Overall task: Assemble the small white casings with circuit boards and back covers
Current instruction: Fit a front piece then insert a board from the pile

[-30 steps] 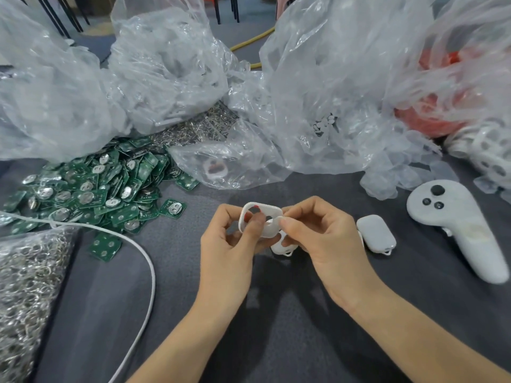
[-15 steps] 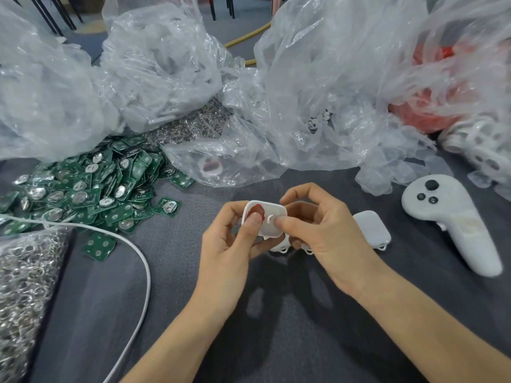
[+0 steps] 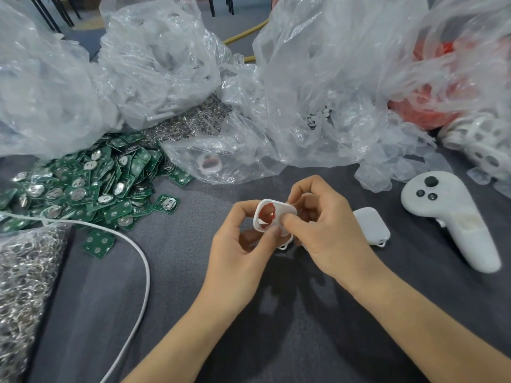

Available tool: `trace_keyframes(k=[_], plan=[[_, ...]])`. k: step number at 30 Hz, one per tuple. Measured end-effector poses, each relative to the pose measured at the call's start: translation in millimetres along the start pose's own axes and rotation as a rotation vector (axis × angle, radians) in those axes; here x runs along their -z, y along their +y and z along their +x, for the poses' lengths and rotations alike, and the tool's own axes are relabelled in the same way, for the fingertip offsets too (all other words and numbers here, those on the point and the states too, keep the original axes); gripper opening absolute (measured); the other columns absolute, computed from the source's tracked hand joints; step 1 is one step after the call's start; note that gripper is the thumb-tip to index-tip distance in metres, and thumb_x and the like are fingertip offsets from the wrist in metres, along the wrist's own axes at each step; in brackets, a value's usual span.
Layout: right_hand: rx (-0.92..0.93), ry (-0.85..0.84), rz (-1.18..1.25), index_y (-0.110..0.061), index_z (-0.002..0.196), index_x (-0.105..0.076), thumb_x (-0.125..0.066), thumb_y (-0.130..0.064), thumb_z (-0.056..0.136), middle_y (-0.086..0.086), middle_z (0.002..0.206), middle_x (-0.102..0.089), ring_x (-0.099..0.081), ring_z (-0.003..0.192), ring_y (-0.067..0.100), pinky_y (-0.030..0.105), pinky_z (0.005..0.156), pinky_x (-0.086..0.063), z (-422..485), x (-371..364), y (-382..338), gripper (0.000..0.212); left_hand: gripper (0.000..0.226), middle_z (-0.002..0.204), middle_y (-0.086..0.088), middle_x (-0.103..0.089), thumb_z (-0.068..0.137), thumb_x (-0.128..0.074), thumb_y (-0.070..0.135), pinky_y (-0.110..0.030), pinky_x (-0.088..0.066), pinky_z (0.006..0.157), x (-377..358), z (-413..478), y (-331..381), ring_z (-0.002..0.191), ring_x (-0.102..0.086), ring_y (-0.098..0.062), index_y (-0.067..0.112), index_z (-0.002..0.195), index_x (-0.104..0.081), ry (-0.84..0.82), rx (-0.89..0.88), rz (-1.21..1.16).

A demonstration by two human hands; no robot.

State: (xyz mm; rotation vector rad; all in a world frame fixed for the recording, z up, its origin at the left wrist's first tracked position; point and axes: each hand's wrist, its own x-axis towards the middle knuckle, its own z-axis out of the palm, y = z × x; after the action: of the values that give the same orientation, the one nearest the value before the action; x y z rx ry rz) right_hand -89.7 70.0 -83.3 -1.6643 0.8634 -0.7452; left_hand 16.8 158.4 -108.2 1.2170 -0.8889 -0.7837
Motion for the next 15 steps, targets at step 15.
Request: trace_keyframes(k=[15], plan=[[-0.166,-0.054,0.17,-0.013,0.078,-0.064,-0.072,-0.012,0.081,0.014,0.073,-0.066,-0.067,0.063,0.021,0.037,0.062,-0.06,-2.3,2.7,-5.7,0.008,0.022,0.094,-0.019,-0.067,0.081,-0.07,0.026,-0.052,-0.055,0.083,2.9,3.5,-6.5,0.089,-0.066,-0.037,0.017,0.1,-0.065,0.047,0.103,-0.064]])
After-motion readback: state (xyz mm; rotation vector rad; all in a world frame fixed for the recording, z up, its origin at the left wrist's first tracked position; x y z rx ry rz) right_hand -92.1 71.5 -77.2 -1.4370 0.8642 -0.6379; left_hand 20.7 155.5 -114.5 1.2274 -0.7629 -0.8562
